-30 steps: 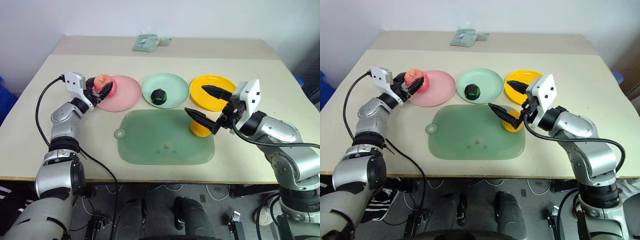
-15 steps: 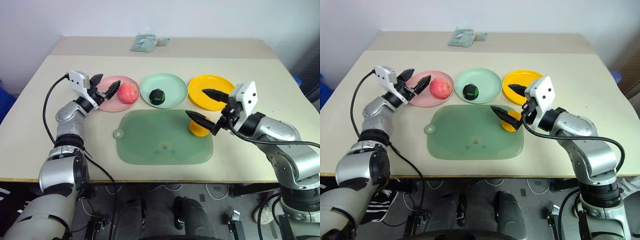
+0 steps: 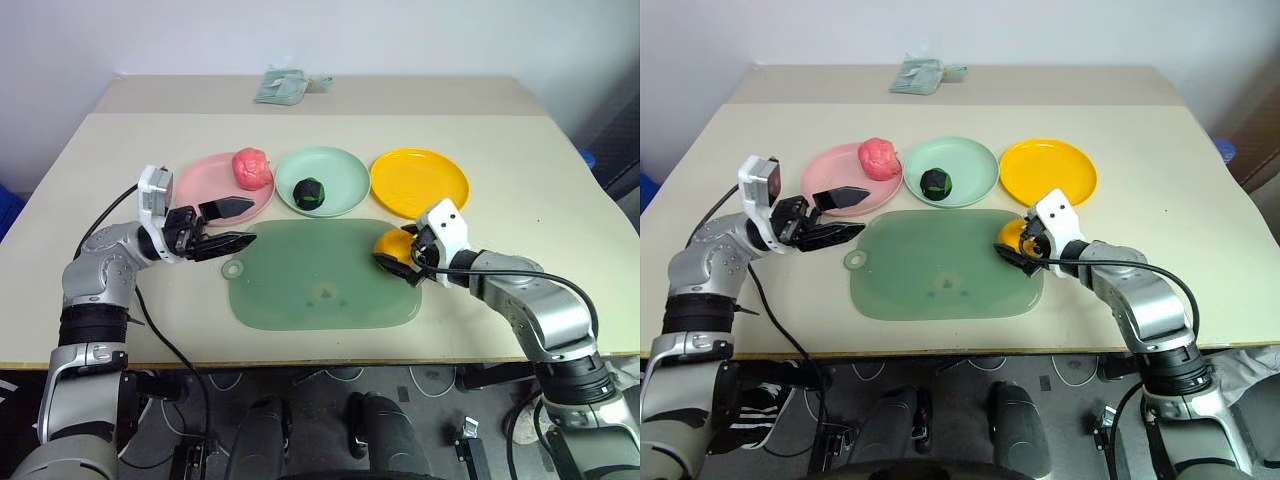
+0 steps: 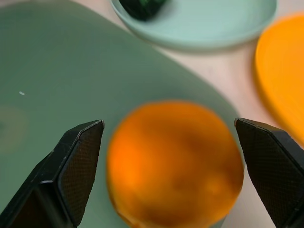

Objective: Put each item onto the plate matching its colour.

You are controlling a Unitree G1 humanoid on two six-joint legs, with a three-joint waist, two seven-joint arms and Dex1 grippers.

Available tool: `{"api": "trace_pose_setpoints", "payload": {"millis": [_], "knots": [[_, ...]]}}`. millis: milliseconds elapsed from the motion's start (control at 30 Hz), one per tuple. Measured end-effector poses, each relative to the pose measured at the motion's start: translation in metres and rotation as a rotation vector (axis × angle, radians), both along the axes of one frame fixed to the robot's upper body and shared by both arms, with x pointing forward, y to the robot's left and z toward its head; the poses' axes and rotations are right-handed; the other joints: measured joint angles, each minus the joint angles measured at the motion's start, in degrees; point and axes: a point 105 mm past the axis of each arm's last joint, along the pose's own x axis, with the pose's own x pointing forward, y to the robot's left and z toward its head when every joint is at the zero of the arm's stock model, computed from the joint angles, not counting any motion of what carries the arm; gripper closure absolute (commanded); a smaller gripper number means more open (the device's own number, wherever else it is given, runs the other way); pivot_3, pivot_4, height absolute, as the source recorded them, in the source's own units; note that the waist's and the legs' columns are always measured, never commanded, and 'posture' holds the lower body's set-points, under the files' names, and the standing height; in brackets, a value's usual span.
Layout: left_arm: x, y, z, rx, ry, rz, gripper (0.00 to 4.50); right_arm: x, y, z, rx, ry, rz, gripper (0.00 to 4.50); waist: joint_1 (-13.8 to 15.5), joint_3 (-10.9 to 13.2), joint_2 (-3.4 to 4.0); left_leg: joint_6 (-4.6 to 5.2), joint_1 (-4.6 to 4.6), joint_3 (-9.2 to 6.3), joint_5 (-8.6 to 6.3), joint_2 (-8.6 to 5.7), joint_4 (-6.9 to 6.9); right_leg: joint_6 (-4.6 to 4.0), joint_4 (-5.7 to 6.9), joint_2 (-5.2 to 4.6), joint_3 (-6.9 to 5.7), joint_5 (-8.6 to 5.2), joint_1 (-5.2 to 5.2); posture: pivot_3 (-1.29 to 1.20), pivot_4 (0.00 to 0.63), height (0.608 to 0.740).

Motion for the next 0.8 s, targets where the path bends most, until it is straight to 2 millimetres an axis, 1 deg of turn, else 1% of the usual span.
{"api": "trace_pose_setpoints", "payload": {"millis": [67,133,200,233,300,367,400,467,567,633,700,767,800], "knots": [[-0.001,-0.001,0.0,0.001,0.002,-0.007,0.03,-0.001,-0.001,-0.003,-0.002,0.025,0.002,0.0,-0.05,0.0,0.0,0.0,0.0,0.0,0.0,0.0,0.0,0.02,0.0,0.0,0.0,0.01,0.0,0.0,0.15,0.74],[-0.003,-0.001,-0.001,0.003,0.004,-0.009,0.0,-0.001,-0.001,-0.006,0.008,0.044,0.002,0.53,-0.07,0.0,0.0,0.0,0.01,0.0,0.0,0.0,0.0,0.02,0.0,0.01,0.0,0.01,0.0,0.0,0.15,0.74],[-0.003,-0.001,-0.003,0.004,0.009,-0.004,0.0,-0.001,0.003,-0.005,0.03,0.045,0.006,1.2,-0.13,0.0,0.0,0.0,0.01,0.0,0.0,0.0,0.0,0.02,0.01,0.02,0.0,0.01,-0.02,0.0,0.15,0.74],[-0.003,-0.001,-0.003,0.004,0.009,-0.002,0.0,0.001,0.004,-0.004,0.035,0.04,0.008,1.27,-0.15,0.0,0.0,0.0,0.01,0.0,0.0,0.01,0.0,0.02,0.01,0.02,0.0,0.01,-0.02,0.0,0.15,0.74],[-0.001,0.0,-0.003,0.006,0.012,0.016,0.0,0.006,0.006,0.007,0.055,0.005,0.001,1.27,-0.11,0.0,0.0,0.0,0.01,0.0,0.0,0.01,0.0,0.02,0.01,0.02,0.0,0.01,-0.02,0.0,0.15,0.74],[0.009,0.001,-0.007,0.027,0.037,0.078,0.0,0.022,0.001,0.024,0.089,-0.071,-0.063,1.27,-0.09,0.01,0.01,0.0,0.01,0.03,0.0,-0.01,0.0,0.03,0.0,0.01,0.01,0.02,-0.02,0.0,0.15,0.74],[0.013,0.001,-0.01,0.042,0.04,0.115,0.0,0.029,-0.005,0.032,0.09,-0.113,-0.102,1.27,-0.05,0.0,0.01,0.0,0.01,0.02,0.0,-0.01,0.0,0.03,0.0,0.01,0.01,0.02,-0.01,0.0,0.15,0.74],[0.023,0.001,-0.02,0.08,0.007,0.199,0.0,0.048,-0.023,0.05,0.076,-0.21,-0.207,1.27,0.14,0.0,0.01,0.0,-0.01,0.02,0.0,-0.03,0.0,0.04,-0.04,-0.01,0.01,0.01,0.0,0.0,0.15,0.74],[0.029,-0.016,-0.028,0.056,-0.006,0.215,0.0,0.074,-0.046,0.062,0.001,-0.306,-0.341,1.27,0.1,0.0,0.0,0.0,-0.05,0.08,0.0,-0.07,0.0,0.05,-0.08,-0.06,0.03,0.02,-0.02,0.0,0.15,0.74],[0.031,-0.024,-0.03,0.05,-0.018,0.225,0.0,0.088,-0.054,0.06,-0.068,-0.322,-0.362,1.27,-0.19,0.0,0.0,0.0,-0.03,0.1,0.0,-0.06,-0.02,0.06,-0.06,-0.03,0.04,0.03,-0.03,0.0,0.15,0.74],[0.034,-0.026,-0.029,0.057,-0.042,0.249,0.0,0.099,-0.058,0.049,-0.106,-0.301,-0.361,1.27,-0.49,0.01,0.01,0.0,0.01,0.11,0.0,-0.01,-0.08,0.05,-0.02,0.03,0.05,0.03,-0.05,0.0,0.15,0.74],[0.039,-0.026,-0.026,0.07,-0.078,0.288,0.0,0.108,-0.065,0.035,-0.109,-0.261,-0.371,0.21,-0.57,0.03,0.04,0.0,0.02,0.09,0.0,0.01,-0.09,0.04,0.02,0.07,0.05,0.03,-0.07,0.0,0.15,0.74],[0.041,-0.025,-0.025,0.074,-0.09,0.304,0.0,0.113,-0.066,0.029,-0.099,-0.235,-0.38,0.06,-0.67,0.03,0.05,0.0,0.03,0.12,0.0,0.03,-0.09,0.04,0.02,0.08,0.06,0.04,-0.07,0.0,0.15,0.74]]}}
